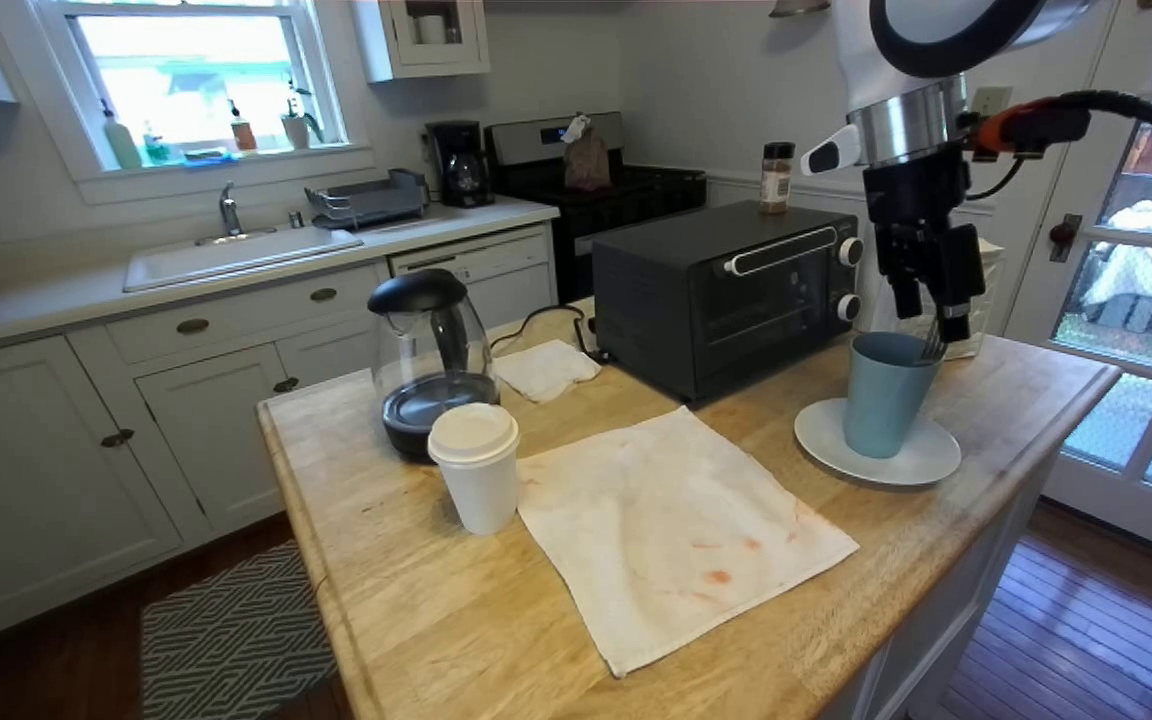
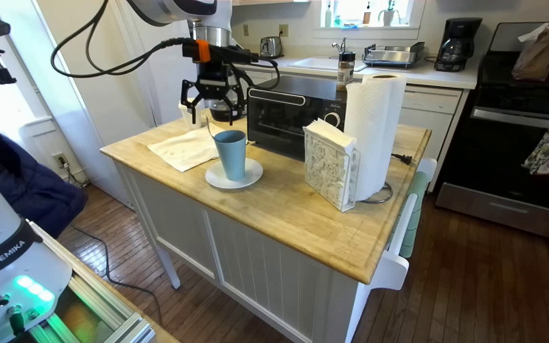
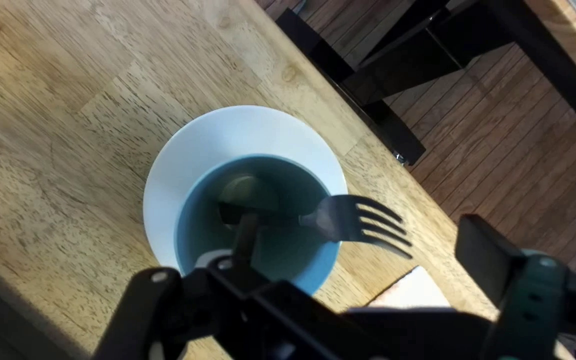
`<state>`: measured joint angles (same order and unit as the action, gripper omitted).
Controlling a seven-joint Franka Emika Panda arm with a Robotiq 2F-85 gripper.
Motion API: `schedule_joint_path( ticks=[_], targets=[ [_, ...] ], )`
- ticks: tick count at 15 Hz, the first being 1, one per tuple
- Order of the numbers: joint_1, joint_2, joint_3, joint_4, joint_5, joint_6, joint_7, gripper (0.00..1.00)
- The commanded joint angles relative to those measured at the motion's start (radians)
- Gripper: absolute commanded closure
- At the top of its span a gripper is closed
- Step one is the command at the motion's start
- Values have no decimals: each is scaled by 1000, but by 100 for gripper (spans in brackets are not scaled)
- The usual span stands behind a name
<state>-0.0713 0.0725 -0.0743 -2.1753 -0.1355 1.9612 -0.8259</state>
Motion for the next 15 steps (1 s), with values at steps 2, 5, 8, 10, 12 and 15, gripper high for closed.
schedule_joint_path(
  ticks=[2, 5, 8, 10, 12, 15],
  targets=[
    [1, 5, 14, 34, -24, -43, -33, 20],
    [2, 3, 19, 35, -21, -36, -42, 49],
    [4, 4, 22, 38, -21, -36, -46, 70],
    [6, 3, 23, 38, -25, -36, -43, 82],
    [8, 8, 23, 43, -29, -42, -35, 97],
    [8, 11, 24, 48, -31, -49, -30, 100]
  ],
)
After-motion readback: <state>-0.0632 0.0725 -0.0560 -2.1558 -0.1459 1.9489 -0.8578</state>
